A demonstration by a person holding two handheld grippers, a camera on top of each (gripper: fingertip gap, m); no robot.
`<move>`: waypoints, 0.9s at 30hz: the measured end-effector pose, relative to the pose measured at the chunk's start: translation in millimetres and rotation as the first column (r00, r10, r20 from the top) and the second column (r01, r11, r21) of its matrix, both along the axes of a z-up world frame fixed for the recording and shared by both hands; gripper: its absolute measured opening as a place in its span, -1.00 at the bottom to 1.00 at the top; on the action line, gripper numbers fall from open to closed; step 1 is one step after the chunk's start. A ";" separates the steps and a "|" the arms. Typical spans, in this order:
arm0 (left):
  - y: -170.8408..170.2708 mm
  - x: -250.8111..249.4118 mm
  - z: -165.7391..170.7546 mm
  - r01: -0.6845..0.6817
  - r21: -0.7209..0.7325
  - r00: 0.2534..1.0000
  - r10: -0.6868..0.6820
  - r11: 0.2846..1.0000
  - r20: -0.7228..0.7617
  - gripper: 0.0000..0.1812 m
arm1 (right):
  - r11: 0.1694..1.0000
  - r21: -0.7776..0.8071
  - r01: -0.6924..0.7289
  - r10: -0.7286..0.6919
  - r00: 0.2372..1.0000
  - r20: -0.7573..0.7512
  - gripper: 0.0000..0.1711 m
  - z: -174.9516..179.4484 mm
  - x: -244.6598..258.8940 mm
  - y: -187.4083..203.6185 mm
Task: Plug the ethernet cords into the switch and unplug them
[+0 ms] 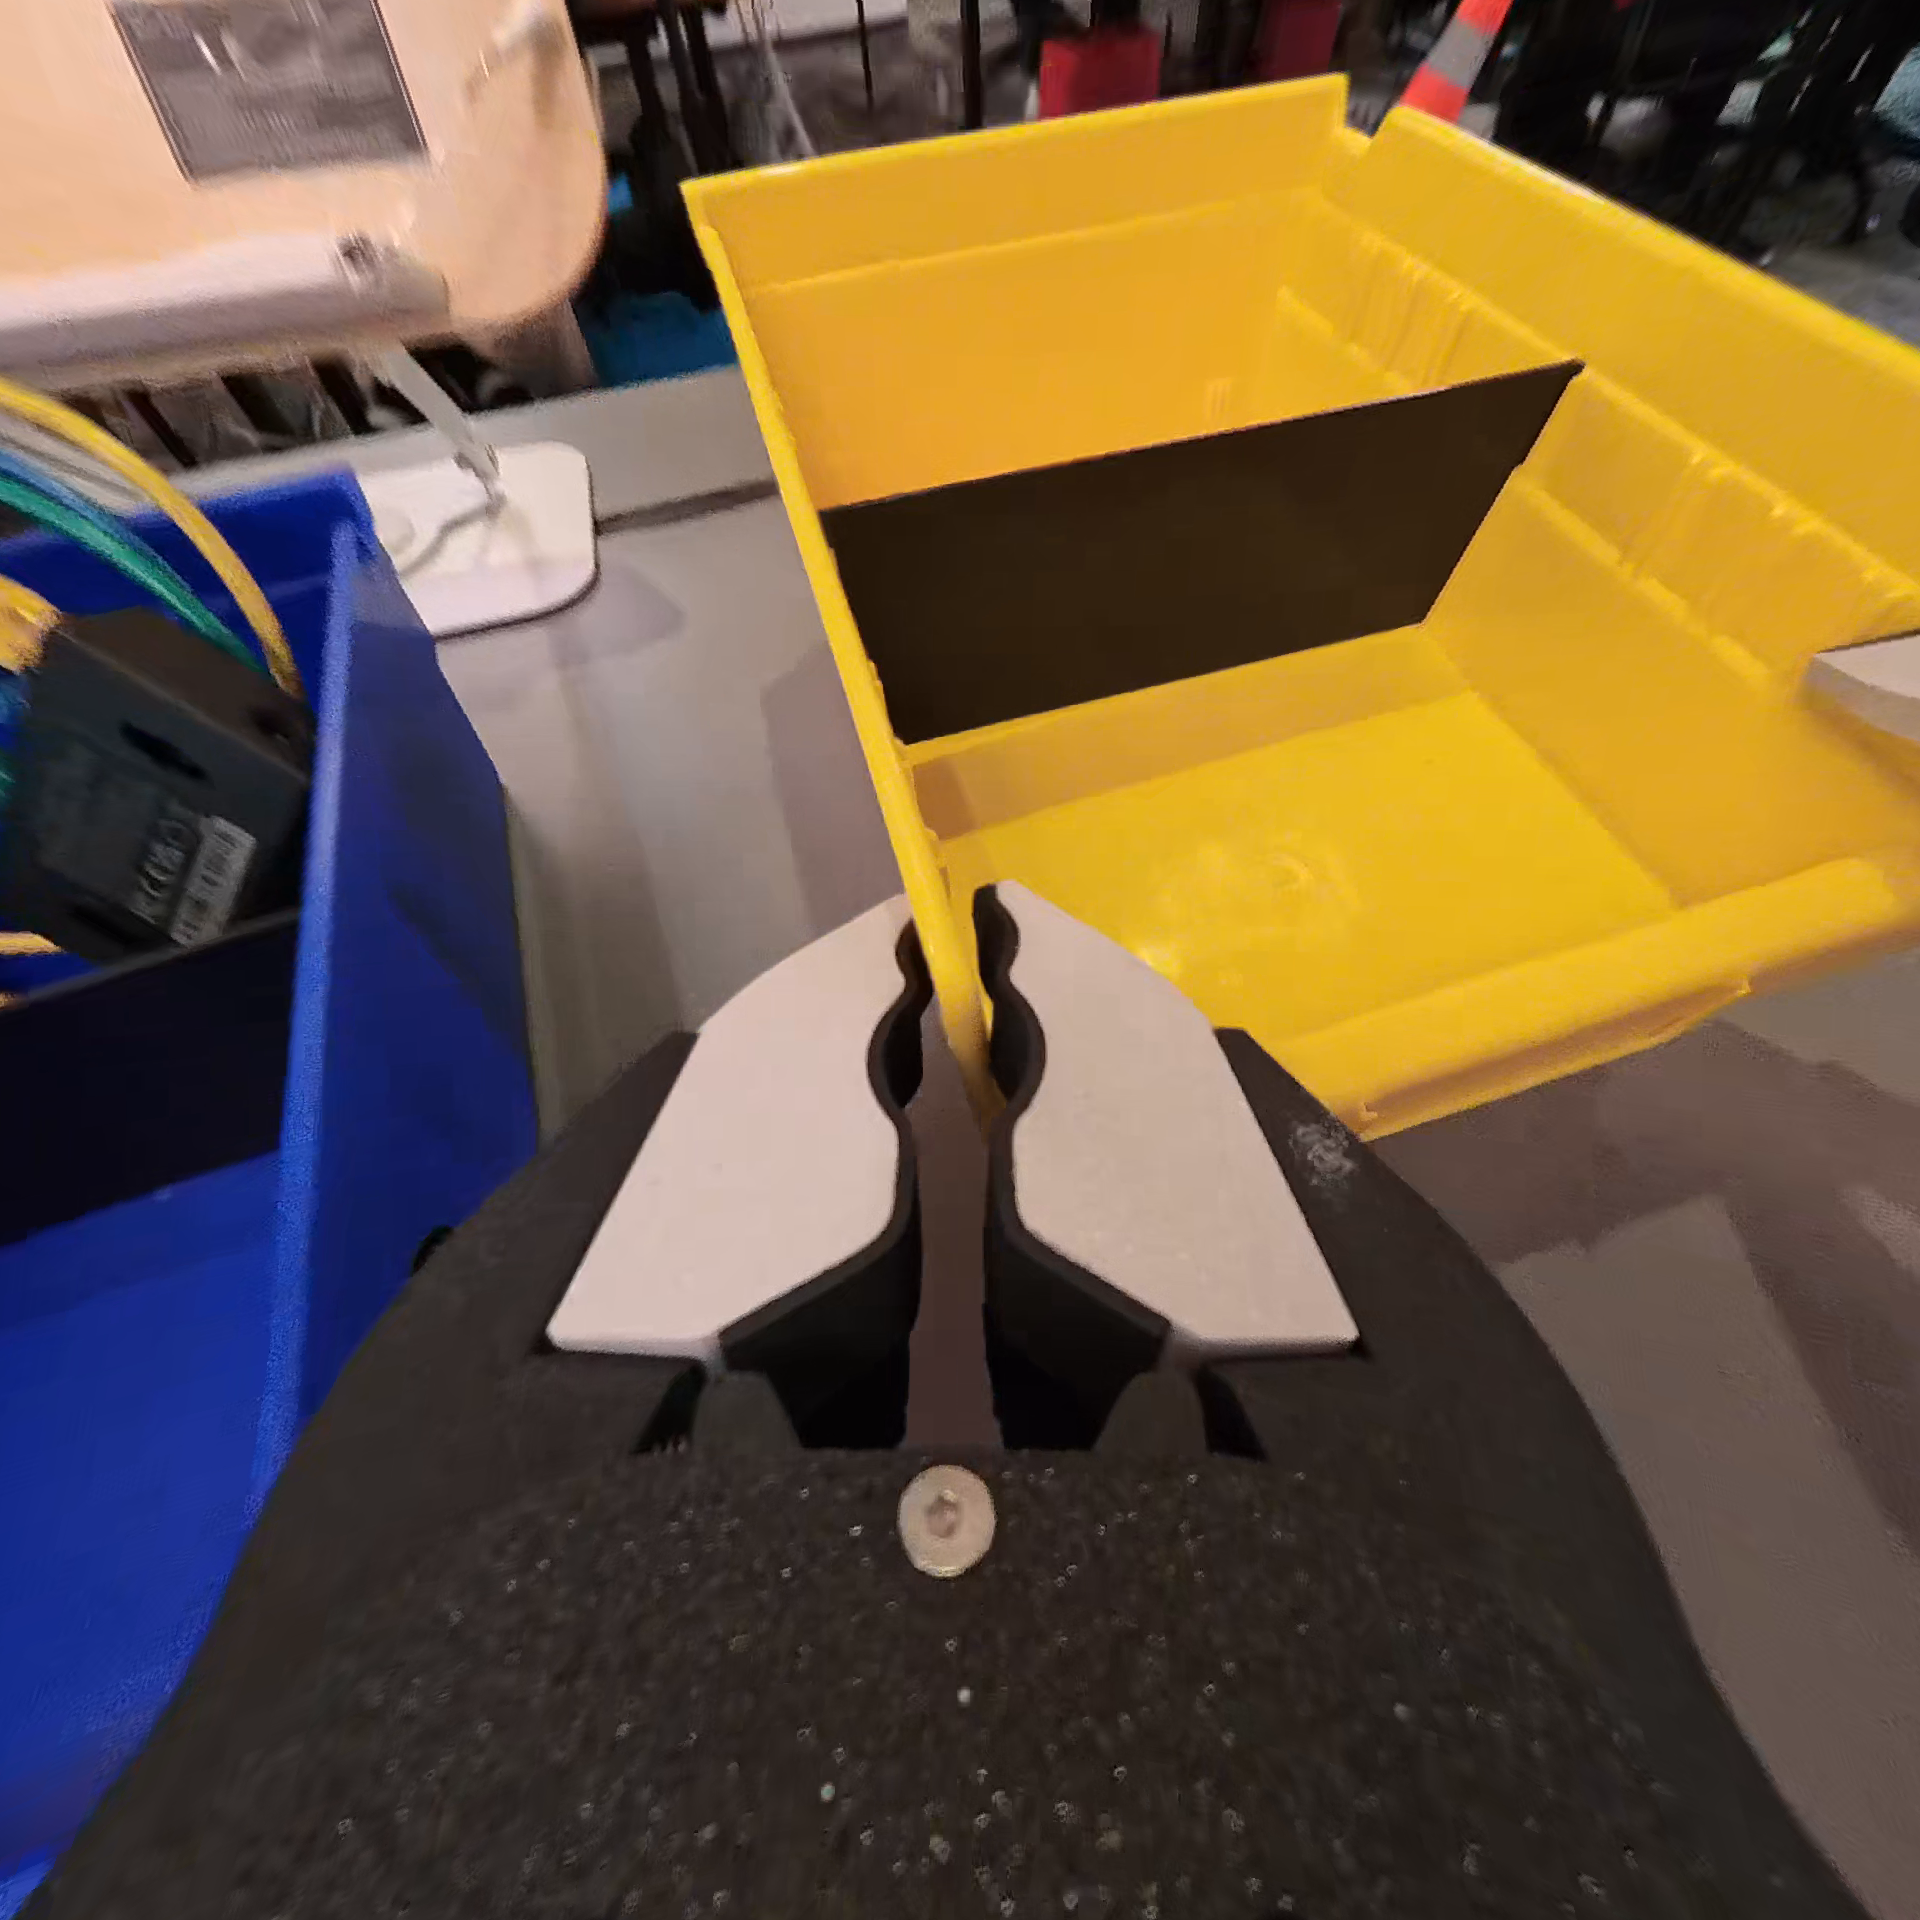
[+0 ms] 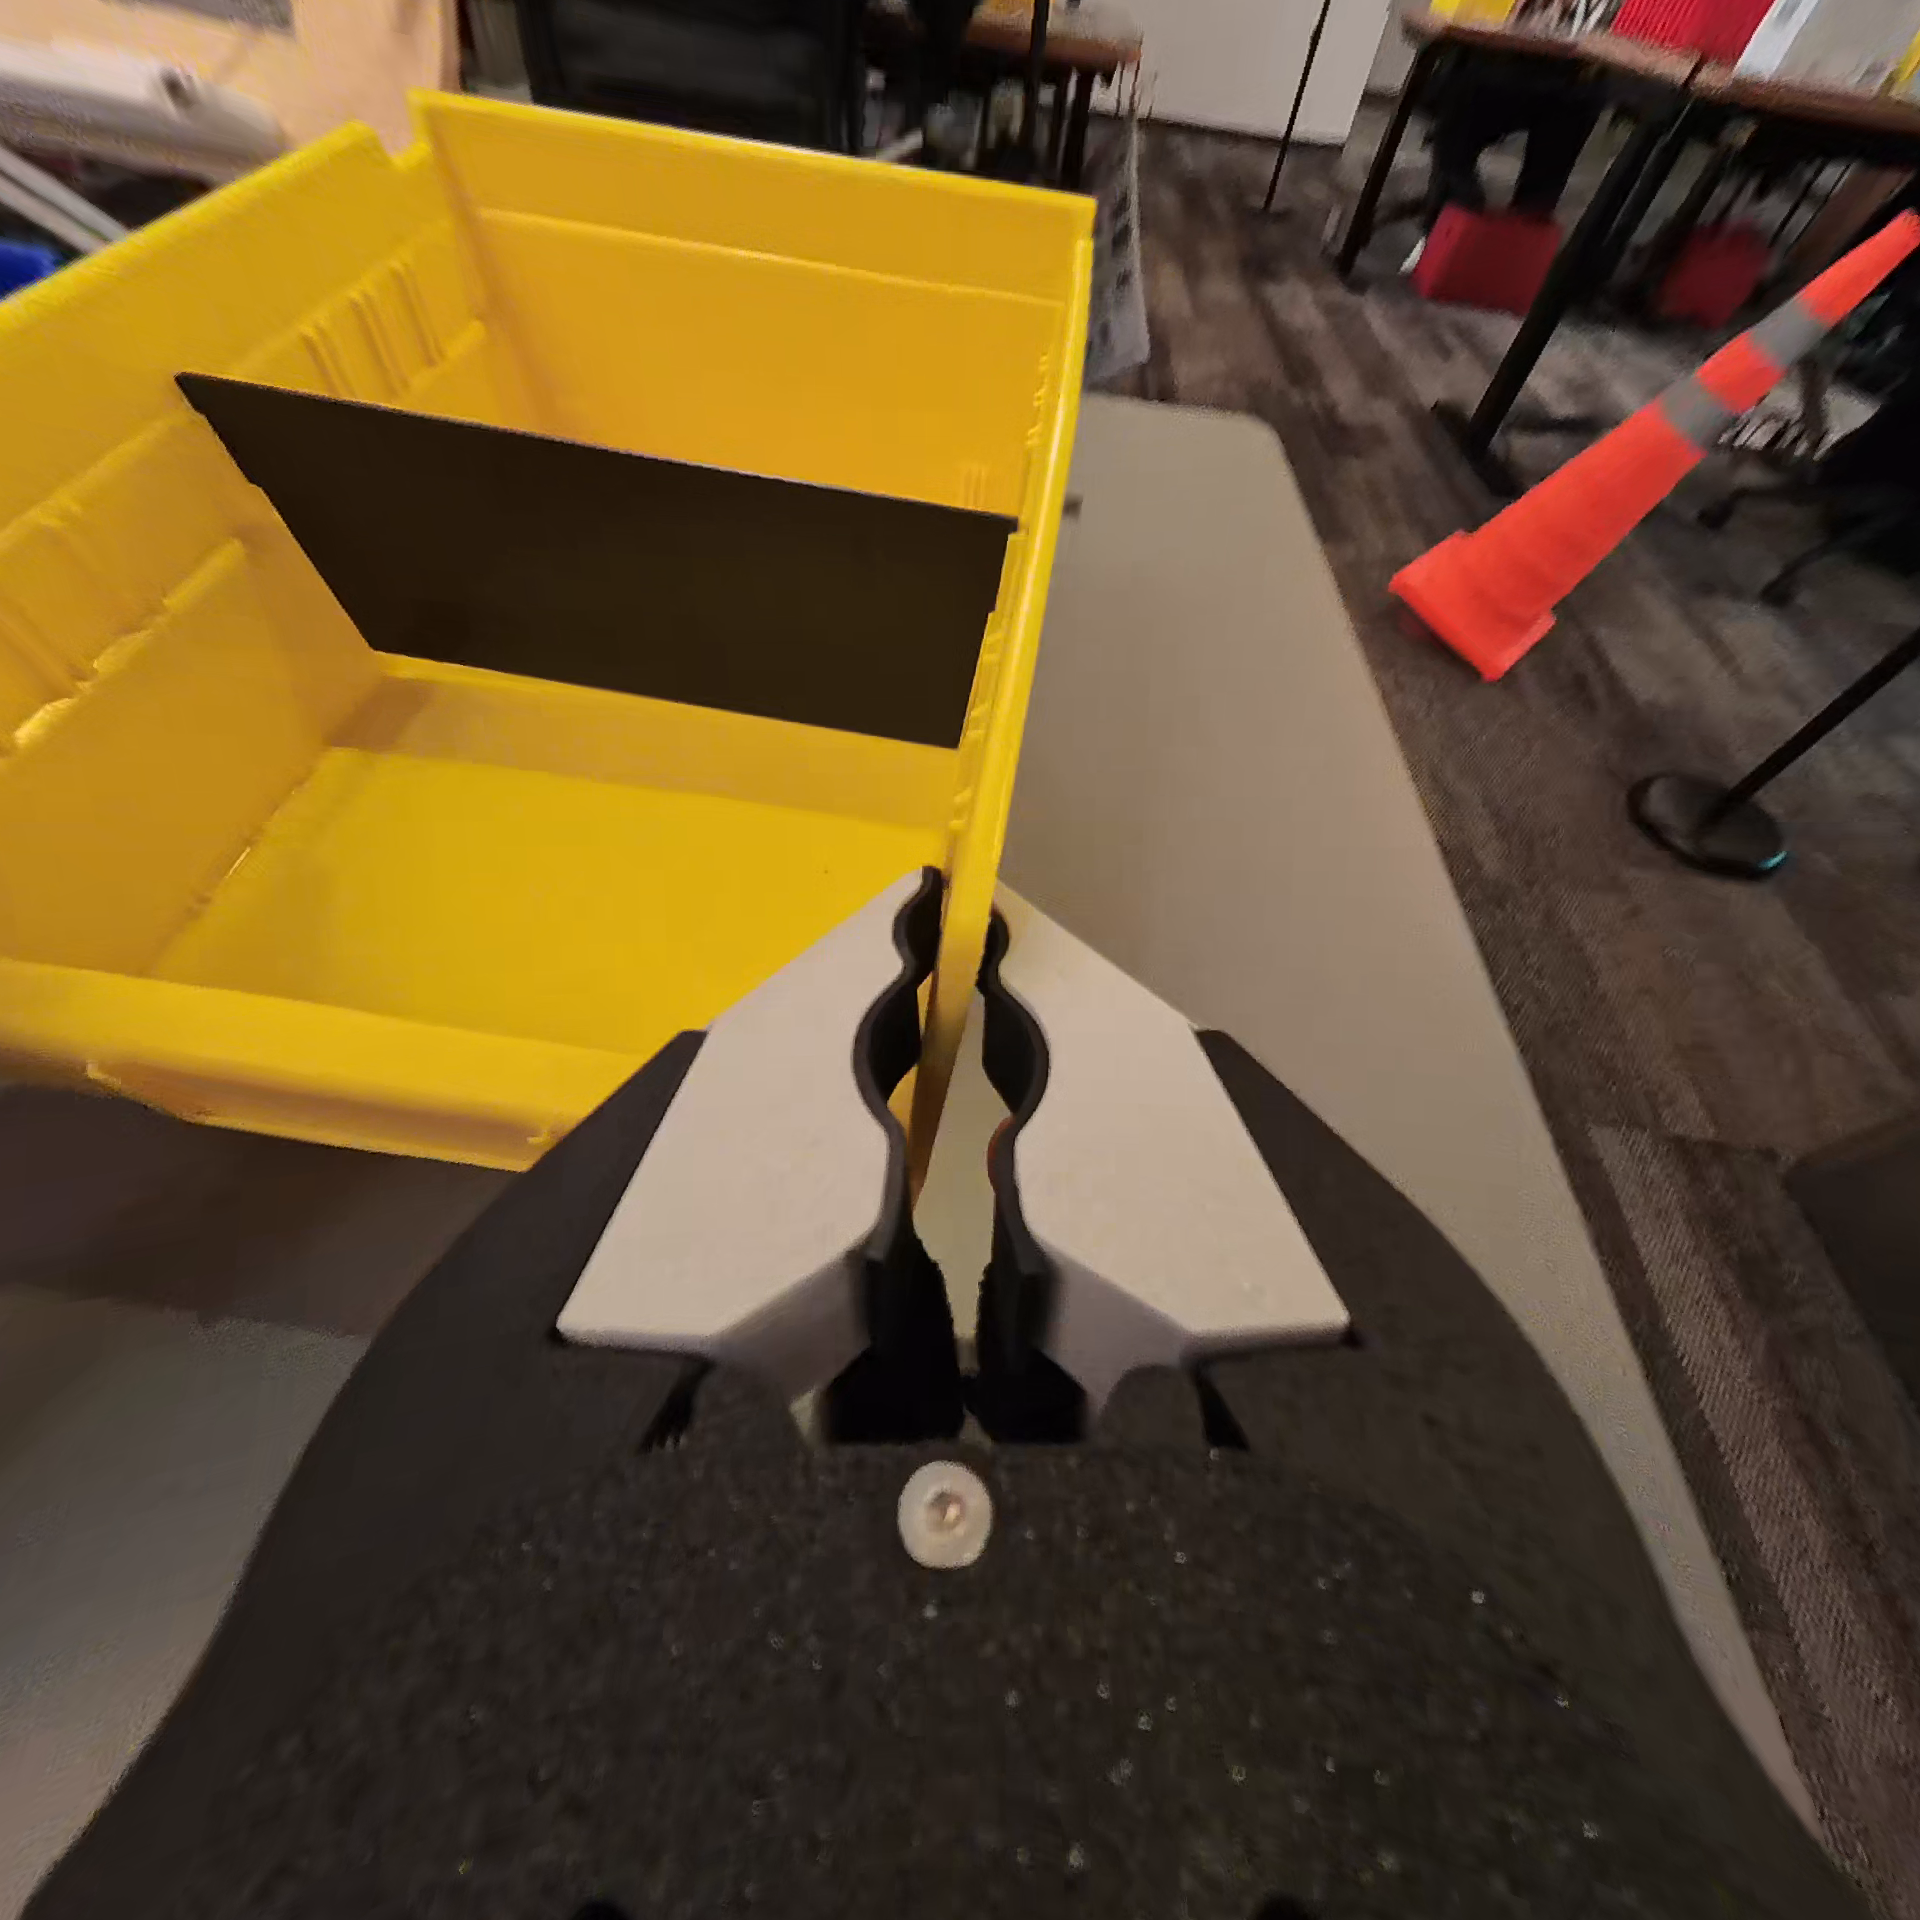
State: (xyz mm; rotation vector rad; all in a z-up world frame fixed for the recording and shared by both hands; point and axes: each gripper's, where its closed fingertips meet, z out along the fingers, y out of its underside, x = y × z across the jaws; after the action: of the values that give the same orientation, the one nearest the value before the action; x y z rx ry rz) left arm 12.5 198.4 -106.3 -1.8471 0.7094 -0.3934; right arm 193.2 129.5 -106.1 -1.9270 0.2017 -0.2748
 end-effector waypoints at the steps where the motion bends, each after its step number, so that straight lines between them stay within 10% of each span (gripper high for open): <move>1: -1.0 -0.3 -8.7 0.000 -0.033 1.000 0.000 0.999 -0.009 -0.92 | 0.999 -0.033 -0.006 0.006 1.000 -0.011 -0.96 -8.5 -0.1 0.7; 18: -71.1 26.1 -18.5 0.406 -0.206 0.909 -0.417 0.891 -0.013 -0.75 | 0.990 -0.068 0.126 -0.133 0.985 -0.113 -0.89 -28.8 45.1 -24.8; 23: -65.7 -50.8 33.8 0.445 -0.184 0.895 -0.426 0.877 0.135 -0.66 | 0.979 -0.055 0.195 -0.199 0.977 -0.072 -0.79 -23.3 52.0 -28.9; 27: 2.2 -173.7 71.8 0.175 -0.059 0.978 -0.167 0.983 0.127 -0.61 | 0.970 0.092 0.225 -0.226 0.974 0.001 -0.60 36.7 36.1 -32.8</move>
State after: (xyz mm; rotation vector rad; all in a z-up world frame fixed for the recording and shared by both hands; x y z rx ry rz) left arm -161.2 200.6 -34.5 -1.8155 0.7818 -0.6445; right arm 229.3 96.7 -69.4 -1.8122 0.4211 -0.4205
